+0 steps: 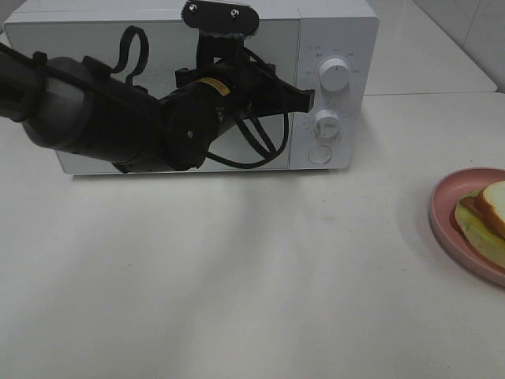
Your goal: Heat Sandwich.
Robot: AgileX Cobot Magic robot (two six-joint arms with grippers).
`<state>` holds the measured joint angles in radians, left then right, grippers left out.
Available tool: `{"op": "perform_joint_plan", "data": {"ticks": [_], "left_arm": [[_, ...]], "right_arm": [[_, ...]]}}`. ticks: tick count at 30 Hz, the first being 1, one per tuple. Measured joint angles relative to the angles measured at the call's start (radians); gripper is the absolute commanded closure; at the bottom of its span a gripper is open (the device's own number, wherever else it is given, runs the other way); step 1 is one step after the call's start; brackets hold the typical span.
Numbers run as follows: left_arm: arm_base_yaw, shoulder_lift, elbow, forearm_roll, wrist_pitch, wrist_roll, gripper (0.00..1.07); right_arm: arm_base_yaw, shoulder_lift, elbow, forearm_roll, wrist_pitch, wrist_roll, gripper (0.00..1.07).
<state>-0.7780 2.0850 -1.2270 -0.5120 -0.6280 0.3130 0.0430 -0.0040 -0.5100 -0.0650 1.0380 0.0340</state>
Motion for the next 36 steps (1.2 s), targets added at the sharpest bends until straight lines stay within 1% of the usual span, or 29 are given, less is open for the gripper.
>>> {"op": "perform_joint_plan", "data": {"ticks": [10,13,18,19,22,23,24,25,26,27,28,29,30,31,32,34,35,36], "left_arm": [[-0.002,-0.007,0.005,-0.009,0.014,0.0,1.07],[-0.005,-0.036,0.043,-0.048,0.001,0.0,1.07],[-0.006,-0.062,0.08,-0.06,-0.005,0.0,1.07],[-0.011,-0.076,0.099,-0.062,-0.001,0.0,1.07],[-0.014,-0.092,0.115,-0.063,0.041,-0.002,1.07],[-0.018,-0.109,0.124,-0.066,0.103,-0.002,1.06],[-0.02,-0.119,0.128,-0.067,0.135,-0.003,1.0],[-0.021,-0.128,0.129,-0.068,0.177,-0.003,0.9],[-0.021,-0.149,0.129,-0.068,0.259,-0.003,0.64],[-0.021,-0.149,0.129,-0.068,0.259,-0.003,0.64],[-0.021,-0.159,0.129,-0.069,0.307,-0.003,0.46],[-0.021,-0.167,0.129,-0.069,0.355,-0.003,0.32],[-0.021,-0.184,0.129,-0.069,0.452,-0.003,0.16],[-0.021,-0.192,0.129,-0.069,0.493,-0.003,0.07],[-0.021,-0.192,0.129,-0.069,0.493,-0.003,0.07],[-0.021,-0.212,0.129,-0.069,0.583,-0.003,0.08],[-0.021,-0.234,0.129,-0.056,0.669,-0.003,0.08],[-0.021,-0.234,0.129,-0.056,0.669,-0.003,0.08]], "right_arm": [[0.0,0.0,0.0,0.0,0.0,0.0,0.31],[0.0,0.0,0.0,0.0,0.0,0.0,0.31],[0.0,0.0,0.0,0.0,0.0,0.0,0.31],[0.0,0.0,0.0,0.0,0.0,0.0,0.31],[0.0,0.0,0.0,0.0,0.0,0.0,0.31],[0.0,0.0,0.0,0.0,0.0,0.0,0.31],[0.0,0.0,0.0,0.0,0.0,0.0,0.31],[0.0,0.0,0.0,0.0,0.0,0.0,0.31],[0.0,0.0,0.0,0.0,0.0,0.0,0.31],[0.0,0.0,0.0,0.0,0.0,0.0,0.31],[0.0,0.0,0.0,0.0,0.0,0.0,0.31],[0.0,0.0,0.0,0.0,0.0,0.0,0.31],[0.0,0.0,0.0,0.0,0.0,0.0,0.31],[0.0,0.0,0.0,0.0,0.0,0.0,0.31],[0.0,0.0,0.0,0.0,0.0,0.0,0.31],[0.0,0.0,0.0,0.0,0.0,0.0,0.31],[0.0,0.0,0.0,0.0,0.0,0.001,0.31],[0.0,0.0,0.0,0.0,0.0,0.001,0.31]]}}
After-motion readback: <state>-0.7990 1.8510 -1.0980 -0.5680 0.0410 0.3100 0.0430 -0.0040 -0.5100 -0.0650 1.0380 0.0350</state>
